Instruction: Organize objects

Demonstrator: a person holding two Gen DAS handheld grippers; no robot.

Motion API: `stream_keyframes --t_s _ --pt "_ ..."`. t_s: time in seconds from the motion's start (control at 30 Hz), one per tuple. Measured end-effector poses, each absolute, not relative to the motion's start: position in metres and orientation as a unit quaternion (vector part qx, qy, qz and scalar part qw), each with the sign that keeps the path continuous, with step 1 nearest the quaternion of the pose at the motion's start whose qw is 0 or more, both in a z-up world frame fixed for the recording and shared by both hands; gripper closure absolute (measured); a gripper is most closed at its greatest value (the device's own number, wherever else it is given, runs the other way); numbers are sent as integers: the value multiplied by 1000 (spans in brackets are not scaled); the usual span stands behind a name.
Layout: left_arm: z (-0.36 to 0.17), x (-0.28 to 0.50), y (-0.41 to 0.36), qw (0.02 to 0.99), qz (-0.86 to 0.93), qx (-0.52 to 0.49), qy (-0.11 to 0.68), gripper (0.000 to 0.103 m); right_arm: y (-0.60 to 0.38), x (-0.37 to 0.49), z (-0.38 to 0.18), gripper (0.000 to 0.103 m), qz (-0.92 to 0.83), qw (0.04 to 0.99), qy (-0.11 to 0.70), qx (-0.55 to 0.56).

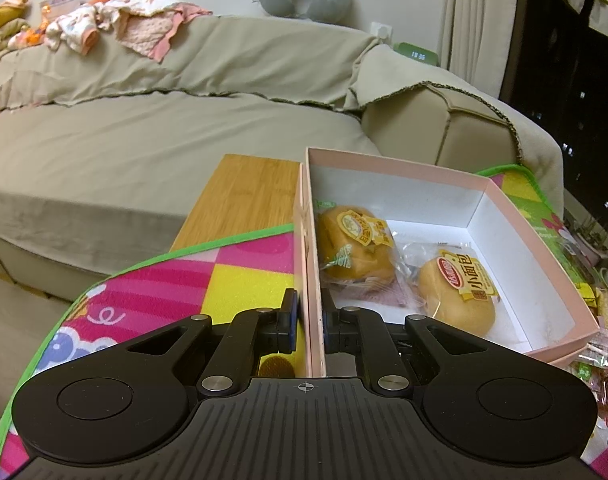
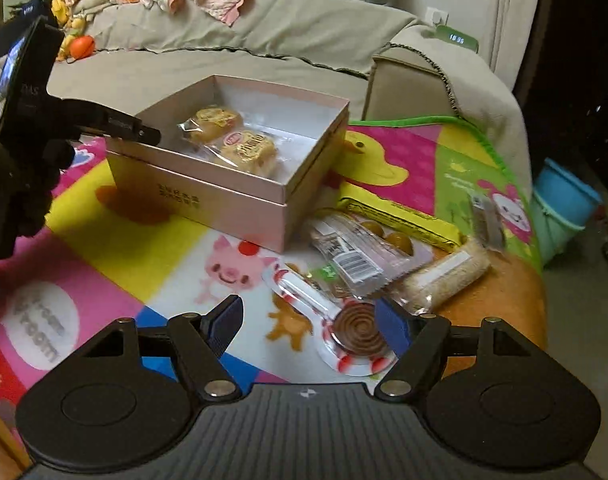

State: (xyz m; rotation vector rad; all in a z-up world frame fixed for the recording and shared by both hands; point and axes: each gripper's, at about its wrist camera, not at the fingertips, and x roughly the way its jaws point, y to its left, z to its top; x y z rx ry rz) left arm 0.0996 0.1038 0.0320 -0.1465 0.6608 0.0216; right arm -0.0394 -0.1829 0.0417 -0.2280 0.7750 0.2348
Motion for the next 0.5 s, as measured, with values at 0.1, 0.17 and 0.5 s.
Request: stream_keyframes --t_s 0.1,0.17,0.5 --pt "32 100 104 943 11 -72 324 91 -185 -36 46 29 107 920 359 -115" --pt "31 99 104 943 11 -72 324 91 -186 -34 50 29 104 925 345 -121" --pt "31 98 102 942 13 -67 328 91 -234 35 68 31 71 938 332 -74"
